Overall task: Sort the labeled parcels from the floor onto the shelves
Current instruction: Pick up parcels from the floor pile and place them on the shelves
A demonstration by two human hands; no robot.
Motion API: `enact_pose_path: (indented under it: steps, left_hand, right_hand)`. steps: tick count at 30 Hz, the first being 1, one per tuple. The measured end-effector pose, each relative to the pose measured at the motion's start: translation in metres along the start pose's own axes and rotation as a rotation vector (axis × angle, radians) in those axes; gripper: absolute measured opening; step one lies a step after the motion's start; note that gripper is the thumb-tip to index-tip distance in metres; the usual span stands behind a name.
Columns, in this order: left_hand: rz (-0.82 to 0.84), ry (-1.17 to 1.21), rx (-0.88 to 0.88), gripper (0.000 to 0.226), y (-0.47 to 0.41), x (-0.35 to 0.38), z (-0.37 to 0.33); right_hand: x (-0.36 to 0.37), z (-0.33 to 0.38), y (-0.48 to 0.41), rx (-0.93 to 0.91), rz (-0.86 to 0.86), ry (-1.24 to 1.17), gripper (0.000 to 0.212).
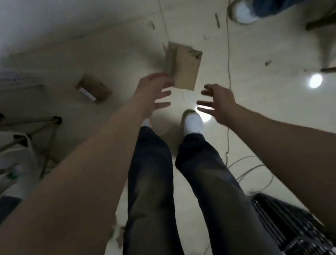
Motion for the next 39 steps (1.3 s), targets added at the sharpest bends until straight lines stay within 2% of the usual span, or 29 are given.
enact_pose_path:
  steps: [3, 4, 7, 12, 16, 19, 22, 24, 26, 28, 30, 32, 35, 39]
  left_hand:
    - [0.058, -0.096, -0.048, 0.059, -0.070, 0.009, -0.008]
    - [0.050, -0.109, -0.053, 0.060, -0.095, 0.012, -0.010]
    - [-0.015, -0.144, -0.065, 0.043, -0.165, 0.023, -0.016]
    - [-0.027, -0.231, 0.009, 0.075, -0.248, 0.045, -0.027]
    - [0.001, -0.201, -0.023, 0.079, -0.270, 0.054, -0.027]
    - [0.030, -0.134, -0.125, 0.045, -0.253, 0.043, -0.025]
    - [0.089, -0.009, -0.186, 0.040, -0.229, 0.007, -0.013]
    - [0.093, 0.087, -0.179, 0.036, -0.209, -0.024, -0.004]
    - [0.050, 0.130, -0.175, 0.051, -0.184, -0.048, -0.001]
    - [-0.028, 0.124, -0.140, 0.057, -0.157, -0.065, -0.001]
    - [-0.103, 0.165, -0.078, 0.038, -0.129, -0.080, -0.003]
    - [-0.146, 0.236, -0.031, 0.035, -0.098, -0.094, -0.002]
    - [-0.126, 0.385, 0.066, 0.045, -0.047, -0.111, 0.006]
    - [-0.118, 0.647, 0.253, 0.031, 0.046, -0.131, 0.024]
  right_hand:
    - [0.017, -0.028, -0.064, 0.004, -0.014, 0.030, 0.023]
    - [0.020, -0.035, -0.085, -0.003, -0.018, 0.037, 0.021]
    - [0.032, -0.052, -0.141, -0.017, -0.030, 0.038, 0.025]
    - [0.053, -0.067, -0.209, -0.037, 0.011, 0.014, 0.038]
    - [0.063, -0.078, -0.221, -0.036, 0.055, 0.005, 0.051]
    - [0.070, -0.080, -0.203, 0.026, 0.112, -0.111, 0.039]
    - [0.072, -0.079, -0.180, 0.104, 0.152, -0.276, 0.053]
    - [0.076, -0.069, -0.159, 0.120, 0.177, -0.206, 0.065]
    - [0.087, -0.053, -0.131, 0.099, 0.238, -0.025, 0.068]
    - [0.104, -0.033, -0.099, 0.008, 0.286, 0.178, 0.047]
    - [0.118, -0.011, -0.071, -0.140, 0.313, 0.324, 0.020]
    - [0.131, 0.011, -0.046, -0.253, 0.338, 0.394, 0.008]
    - [0.153, 0.049, 0.006, -0.422, 0.431, 0.469, 0.013]
    - [0.171, 0.094, 0.111, -0.682, 0.621, 0.609, 0.028]
Point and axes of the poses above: each hand's wrist, its own y-axis away from the middle knuckle, its own x-axis out of the palm, z = x × y, the point moved 4 cm from there along -y, towards the middle knuckle, and after that the axes turned 15 degrees about -x, right-handed, at the moved point
